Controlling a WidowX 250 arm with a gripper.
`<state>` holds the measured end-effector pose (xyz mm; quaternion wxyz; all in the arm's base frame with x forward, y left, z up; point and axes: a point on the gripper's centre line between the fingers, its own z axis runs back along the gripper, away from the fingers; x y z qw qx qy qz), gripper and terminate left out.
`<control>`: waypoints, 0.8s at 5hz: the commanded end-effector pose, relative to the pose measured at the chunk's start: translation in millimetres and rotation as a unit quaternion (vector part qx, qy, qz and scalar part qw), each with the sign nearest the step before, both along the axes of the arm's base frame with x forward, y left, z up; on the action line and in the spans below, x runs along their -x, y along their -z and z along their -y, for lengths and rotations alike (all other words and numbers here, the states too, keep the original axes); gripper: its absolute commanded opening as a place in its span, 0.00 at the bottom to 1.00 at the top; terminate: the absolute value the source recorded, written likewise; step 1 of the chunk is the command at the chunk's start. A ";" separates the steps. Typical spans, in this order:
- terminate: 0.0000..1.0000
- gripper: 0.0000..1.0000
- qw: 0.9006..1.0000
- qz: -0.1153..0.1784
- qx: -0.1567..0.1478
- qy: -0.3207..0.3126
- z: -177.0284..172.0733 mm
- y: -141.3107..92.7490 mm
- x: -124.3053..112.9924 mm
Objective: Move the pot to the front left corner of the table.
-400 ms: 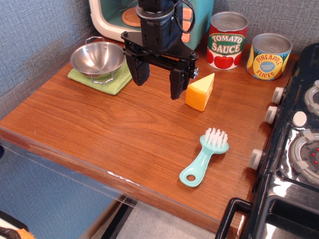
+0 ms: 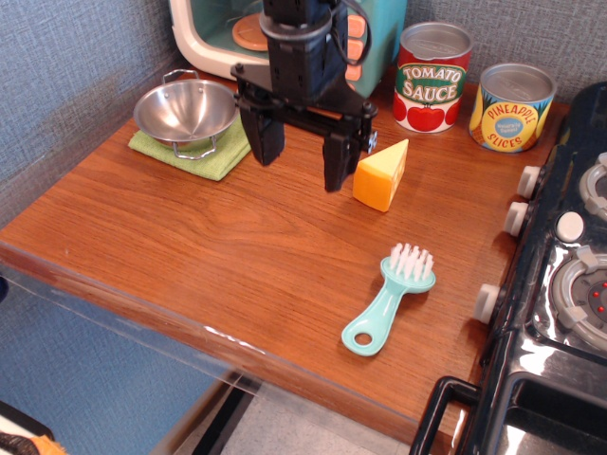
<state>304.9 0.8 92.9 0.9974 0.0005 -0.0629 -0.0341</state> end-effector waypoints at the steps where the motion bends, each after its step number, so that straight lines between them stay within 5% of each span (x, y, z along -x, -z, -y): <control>1: 0.00 1.00 0.997 0.028 0.006 -0.076 -33.9 -12.0 -66.8; 3: 0.00 1.00 0.988 0.018 -0.033 -0.153 -89.7 -0.5 -117.5; 4: 0.00 1.00 0.981 0.008 -0.041 -0.188 -116.5 4.2 -114.1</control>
